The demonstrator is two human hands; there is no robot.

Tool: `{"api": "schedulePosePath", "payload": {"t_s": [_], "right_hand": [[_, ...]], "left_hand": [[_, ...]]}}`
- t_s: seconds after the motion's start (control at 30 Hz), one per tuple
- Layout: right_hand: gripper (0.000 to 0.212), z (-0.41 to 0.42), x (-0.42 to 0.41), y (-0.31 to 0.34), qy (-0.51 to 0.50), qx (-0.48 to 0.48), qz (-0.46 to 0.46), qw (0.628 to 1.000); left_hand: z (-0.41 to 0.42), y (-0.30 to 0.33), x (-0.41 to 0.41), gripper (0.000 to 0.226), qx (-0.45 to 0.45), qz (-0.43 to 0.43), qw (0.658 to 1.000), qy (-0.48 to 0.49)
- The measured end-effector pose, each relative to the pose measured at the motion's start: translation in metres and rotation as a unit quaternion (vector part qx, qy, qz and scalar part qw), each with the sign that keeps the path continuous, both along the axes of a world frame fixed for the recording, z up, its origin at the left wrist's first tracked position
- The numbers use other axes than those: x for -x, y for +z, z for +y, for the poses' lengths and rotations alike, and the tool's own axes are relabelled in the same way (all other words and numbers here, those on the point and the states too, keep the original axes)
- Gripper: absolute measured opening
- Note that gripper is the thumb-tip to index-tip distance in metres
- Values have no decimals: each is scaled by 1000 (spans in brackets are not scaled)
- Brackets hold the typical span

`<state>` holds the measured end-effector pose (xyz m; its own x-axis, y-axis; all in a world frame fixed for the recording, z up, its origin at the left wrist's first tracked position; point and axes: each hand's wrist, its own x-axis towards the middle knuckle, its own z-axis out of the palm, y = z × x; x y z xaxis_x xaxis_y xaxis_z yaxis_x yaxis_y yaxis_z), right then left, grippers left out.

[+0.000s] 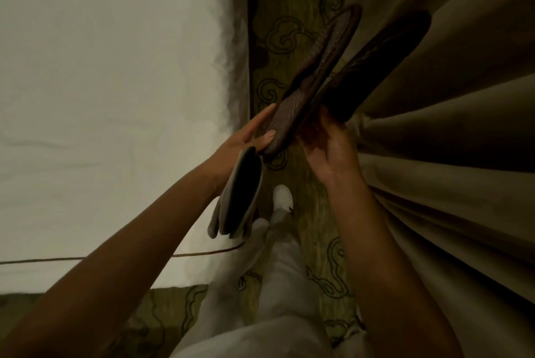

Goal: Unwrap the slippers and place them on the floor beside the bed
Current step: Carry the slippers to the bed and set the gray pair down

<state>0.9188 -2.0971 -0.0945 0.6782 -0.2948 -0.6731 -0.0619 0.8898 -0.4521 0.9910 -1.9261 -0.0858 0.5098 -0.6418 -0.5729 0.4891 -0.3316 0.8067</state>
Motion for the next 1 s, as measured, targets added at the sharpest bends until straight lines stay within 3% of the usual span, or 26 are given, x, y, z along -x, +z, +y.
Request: {"api": "schedulePosePath", "payload": {"t_s": [0.1, 0.3, 0.47, 0.57, 0.7, 0.77, 0.83, 1.0], "right_hand": [[79, -17, 11, 3, -20, -18, -9, 1000], [53, -48, 18, 2, 79, -29, 49, 995], [45, -48, 22, -24, 60, -52, 112, 991], [41, -41, 20, -34, 42, -58, 128, 989], [19, -33, 6, -41, -2, -40, 118, 992], [20, -30, -1, -40, -16, -41, 100, 994], [25, -25, -7, -36, 2, -25, 87, 996], [41, -26, -11, -33, 52, -7, 73, 996]], "left_hand": [[9, 4, -4, 52, 8, 8, 999, 42], [2, -2, -7, 65, 10, -37, 997, 71], [3, -13, 1, 72, -1, -16, 996, 83], [-8, -15, 5, 69, -11, -46, 997, 67], [-31, -15, 8, 64, -8, 23, 985, 171], [-41, -17, 20, 58, 28, 93, 974, 204], [-52, -20, 34, 45, 47, 88, 973, 208], [-59, -24, 37, 42, 52, 94, 958, 265]]}}
